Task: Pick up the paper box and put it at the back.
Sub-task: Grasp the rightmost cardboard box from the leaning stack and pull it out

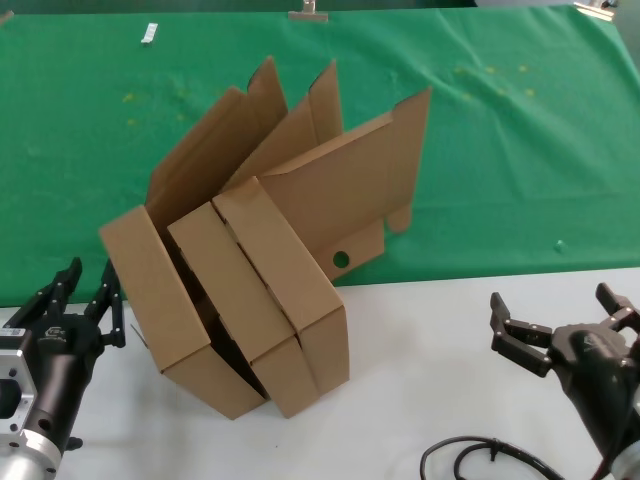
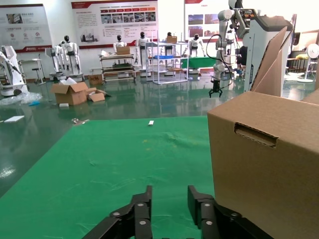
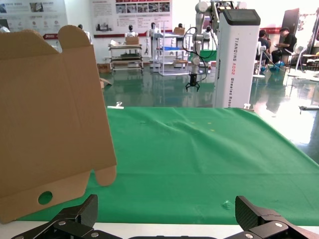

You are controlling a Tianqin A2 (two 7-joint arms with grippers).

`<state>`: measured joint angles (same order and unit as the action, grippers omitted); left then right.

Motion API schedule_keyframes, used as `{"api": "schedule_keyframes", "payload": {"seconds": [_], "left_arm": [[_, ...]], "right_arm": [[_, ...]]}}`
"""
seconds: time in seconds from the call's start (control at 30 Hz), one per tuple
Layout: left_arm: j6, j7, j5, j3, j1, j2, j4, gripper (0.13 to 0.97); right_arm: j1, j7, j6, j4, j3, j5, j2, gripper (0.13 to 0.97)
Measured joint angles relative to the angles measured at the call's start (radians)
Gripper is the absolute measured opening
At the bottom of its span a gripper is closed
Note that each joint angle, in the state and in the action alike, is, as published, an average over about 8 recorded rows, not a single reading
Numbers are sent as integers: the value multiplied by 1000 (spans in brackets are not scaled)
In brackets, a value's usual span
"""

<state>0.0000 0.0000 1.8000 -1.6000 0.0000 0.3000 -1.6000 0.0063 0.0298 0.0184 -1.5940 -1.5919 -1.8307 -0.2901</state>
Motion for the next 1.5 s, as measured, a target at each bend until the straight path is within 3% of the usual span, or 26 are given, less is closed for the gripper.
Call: {"api": "schedule_keyframes", "payload": {"seconds": [0.37, 0.7, 0.97, 1.1, 1.33, 1.5], "left_arm": [[0, 0, 0, 0, 0, 0, 0, 222], [0, 0, 0, 0, 0, 0, 0, 154], [0, 0, 0, 0, 0, 0, 0, 156], [0, 0, 0, 0, 0, 0, 0, 182], [0, 0, 0, 0, 0, 0, 0, 226], [0, 0, 0, 0, 0, 0, 0, 276]], "right_arm": [[0, 0, 0, 0, 0, 0, 0, 966], [0, 0, 0, 0, 0, 0, 0, 966], [-12, 142, 219, -10, 159, -90, 59, 966], [-29, 140, 325, -14, 205, -129, -21, 966], [-48, 97, 477, 14, 262, -158, -255, 966], [3, 108, 646, 83, 234, -166, -416, 966]]}}
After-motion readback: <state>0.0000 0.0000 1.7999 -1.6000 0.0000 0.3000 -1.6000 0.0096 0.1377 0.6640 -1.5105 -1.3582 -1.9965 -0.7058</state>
